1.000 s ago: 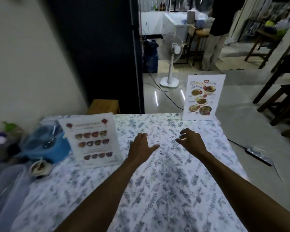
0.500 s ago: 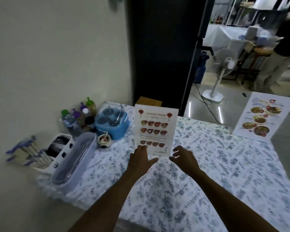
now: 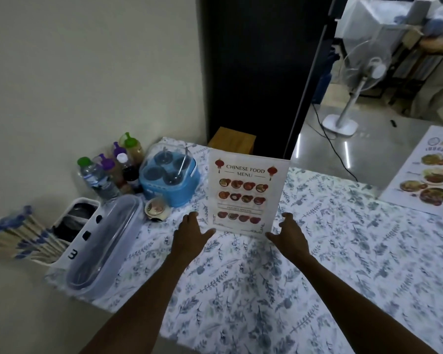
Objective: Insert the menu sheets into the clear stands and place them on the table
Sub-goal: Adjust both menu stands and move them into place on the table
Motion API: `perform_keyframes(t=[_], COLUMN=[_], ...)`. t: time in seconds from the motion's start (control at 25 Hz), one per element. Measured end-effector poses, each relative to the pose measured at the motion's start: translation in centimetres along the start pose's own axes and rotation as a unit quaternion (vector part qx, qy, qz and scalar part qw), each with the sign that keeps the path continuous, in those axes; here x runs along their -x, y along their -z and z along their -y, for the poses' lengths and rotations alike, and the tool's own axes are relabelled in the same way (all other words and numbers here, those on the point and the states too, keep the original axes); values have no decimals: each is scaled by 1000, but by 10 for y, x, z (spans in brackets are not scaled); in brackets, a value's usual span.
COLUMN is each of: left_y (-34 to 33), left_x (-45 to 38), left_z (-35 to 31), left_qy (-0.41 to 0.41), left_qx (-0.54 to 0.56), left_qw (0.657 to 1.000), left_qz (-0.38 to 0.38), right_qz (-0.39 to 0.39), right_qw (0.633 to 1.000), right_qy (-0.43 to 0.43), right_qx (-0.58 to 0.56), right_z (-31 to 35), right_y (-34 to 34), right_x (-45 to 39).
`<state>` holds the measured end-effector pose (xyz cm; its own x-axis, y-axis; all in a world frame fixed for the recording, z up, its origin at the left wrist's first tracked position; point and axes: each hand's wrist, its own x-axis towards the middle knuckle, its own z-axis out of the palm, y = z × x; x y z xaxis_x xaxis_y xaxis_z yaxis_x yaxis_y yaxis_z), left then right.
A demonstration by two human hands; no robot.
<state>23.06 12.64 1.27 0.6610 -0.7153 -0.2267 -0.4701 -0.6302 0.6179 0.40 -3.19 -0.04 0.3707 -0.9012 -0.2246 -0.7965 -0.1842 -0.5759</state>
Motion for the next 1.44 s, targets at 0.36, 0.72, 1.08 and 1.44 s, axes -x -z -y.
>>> perform_keyframes(t=[0.36, 0.72, 1.08, 1.44], left_y=[-9, -8, 29, 153], left_x=[-70, -129, -247, -388], left_z=[-39, -109, -146, -69], left_qy=[-92, -135, -228, -210], left_qx=[113, 65, -12, -79], left_qw=[989, 988, 972, 973], left_qz=[-24, 32, 58, 55], right_qz=[51, -4, -65, -56], right_qw=[995, 995, 996, 996], right_qy=[65, 76, 9, 40], right_qx=[-60, -63, -64, -54], right_z=[-9, -11, 44, 199], right_y=[12, 63, 63, -18], right_x=[-50, -91, -146, -240])
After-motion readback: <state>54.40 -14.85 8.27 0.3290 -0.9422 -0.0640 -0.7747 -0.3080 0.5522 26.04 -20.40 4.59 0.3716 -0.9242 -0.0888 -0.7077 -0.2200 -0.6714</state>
